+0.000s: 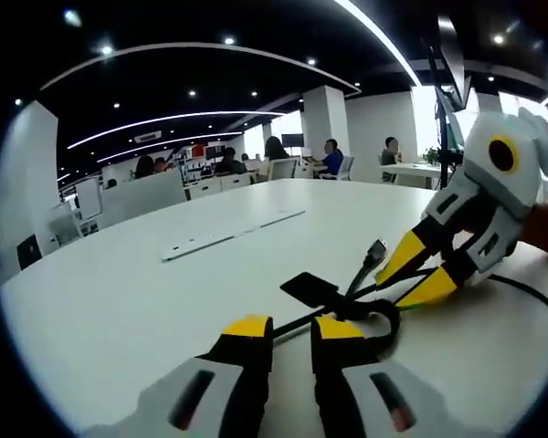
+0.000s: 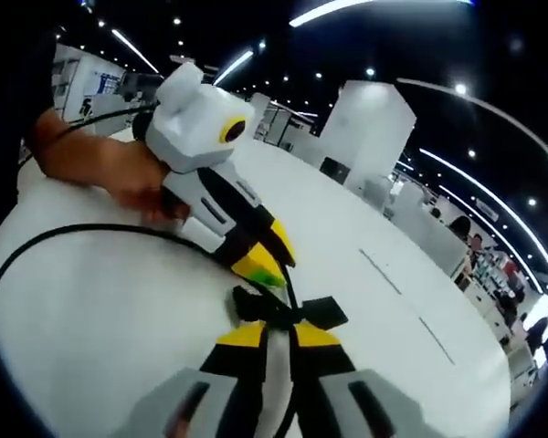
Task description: Find the charging cable on the desk, coil it up and secure with Velcro.
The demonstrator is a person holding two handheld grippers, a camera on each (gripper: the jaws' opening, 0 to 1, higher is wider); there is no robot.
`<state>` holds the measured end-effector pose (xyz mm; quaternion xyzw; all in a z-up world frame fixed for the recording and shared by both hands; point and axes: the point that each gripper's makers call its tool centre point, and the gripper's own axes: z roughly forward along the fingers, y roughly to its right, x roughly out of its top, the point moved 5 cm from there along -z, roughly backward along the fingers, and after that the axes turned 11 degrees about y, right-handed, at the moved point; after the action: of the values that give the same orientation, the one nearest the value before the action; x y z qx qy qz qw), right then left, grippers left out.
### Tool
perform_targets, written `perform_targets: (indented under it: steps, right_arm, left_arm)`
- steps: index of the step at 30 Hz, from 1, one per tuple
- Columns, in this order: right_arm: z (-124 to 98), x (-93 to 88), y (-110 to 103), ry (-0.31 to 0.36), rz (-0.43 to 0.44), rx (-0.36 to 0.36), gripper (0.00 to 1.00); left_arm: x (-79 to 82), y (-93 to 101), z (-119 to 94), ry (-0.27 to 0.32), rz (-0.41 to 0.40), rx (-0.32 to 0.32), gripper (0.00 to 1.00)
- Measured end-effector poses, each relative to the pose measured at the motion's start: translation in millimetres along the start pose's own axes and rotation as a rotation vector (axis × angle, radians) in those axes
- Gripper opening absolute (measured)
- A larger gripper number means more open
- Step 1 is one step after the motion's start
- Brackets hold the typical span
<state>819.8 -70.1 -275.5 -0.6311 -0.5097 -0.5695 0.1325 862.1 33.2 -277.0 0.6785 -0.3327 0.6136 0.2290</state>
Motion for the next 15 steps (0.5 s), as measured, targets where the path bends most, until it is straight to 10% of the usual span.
perform_targets:
  steps: [15]
  right_arm:
    - [3, 23.5, 0, 0.091, -0.021, -0.009, 0.11]
  left_arm:
    - [-0.5, 0.2, 1, 0.001, 0.001, -0.004, 0.18]
